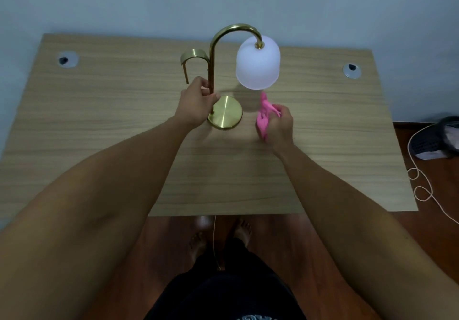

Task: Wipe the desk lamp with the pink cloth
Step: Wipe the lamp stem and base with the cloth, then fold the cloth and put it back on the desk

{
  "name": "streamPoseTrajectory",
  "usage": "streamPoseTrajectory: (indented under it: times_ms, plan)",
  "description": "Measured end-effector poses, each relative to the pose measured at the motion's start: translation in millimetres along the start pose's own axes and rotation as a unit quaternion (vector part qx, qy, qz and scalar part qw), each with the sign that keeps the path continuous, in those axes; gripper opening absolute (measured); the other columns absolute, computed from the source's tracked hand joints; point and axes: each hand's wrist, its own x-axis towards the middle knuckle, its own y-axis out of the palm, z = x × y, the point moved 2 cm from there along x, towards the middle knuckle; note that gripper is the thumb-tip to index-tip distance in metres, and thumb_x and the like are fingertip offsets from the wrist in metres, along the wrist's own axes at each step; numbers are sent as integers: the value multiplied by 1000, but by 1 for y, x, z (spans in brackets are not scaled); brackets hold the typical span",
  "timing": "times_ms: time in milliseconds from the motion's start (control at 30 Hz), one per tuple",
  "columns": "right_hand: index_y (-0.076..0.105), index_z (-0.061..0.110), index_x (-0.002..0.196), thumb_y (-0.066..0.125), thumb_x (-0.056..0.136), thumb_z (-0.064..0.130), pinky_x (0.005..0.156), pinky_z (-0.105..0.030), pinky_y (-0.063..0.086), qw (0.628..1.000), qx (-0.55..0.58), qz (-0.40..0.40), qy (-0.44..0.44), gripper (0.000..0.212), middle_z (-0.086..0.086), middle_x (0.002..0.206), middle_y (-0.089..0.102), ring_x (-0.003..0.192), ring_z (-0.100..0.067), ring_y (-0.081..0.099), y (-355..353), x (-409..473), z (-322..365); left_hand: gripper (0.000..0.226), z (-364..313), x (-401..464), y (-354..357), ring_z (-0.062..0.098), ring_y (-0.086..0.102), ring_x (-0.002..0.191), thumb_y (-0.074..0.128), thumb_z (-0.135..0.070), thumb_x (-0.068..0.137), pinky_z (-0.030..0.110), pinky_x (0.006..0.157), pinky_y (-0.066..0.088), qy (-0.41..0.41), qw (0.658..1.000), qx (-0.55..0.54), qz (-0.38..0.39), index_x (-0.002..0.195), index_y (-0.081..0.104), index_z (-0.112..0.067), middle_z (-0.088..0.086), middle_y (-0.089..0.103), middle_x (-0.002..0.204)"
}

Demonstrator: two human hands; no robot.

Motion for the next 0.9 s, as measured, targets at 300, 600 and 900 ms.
streamPoseTrajectory:
  times_ms: [300,600,900]
  plan:
    - [56,9,97,42,101,-1,49,-28,57,951,189,156,191,18,-7,89,59,66,-18,62,-19,-55,33,41,6,-60,7,31,65,114,70,-21,89,39,99,51,-104,986,-96,88,128,63,-10,10,69,121]
    - [59,10,104,46,102,1,54,-28,62,918,142,310,201,16,-7,89,64,64,-17,68,-36,-95,65,28,-14,-104,1,16,57,87,66,-32,69,40,89,36,-126,921,-258,264,90,75,-16,-4,70,86]
    - [60,-12,121,57,96,-13,79,-31,66,915,76,329,219,25,-21,106,72,90,-24,76,-73,-95,68,30,-38,-110,5,17,68,92,50,-29,107,30,64,55,-97,933,-257,233,133,59,-19,1,72,111]
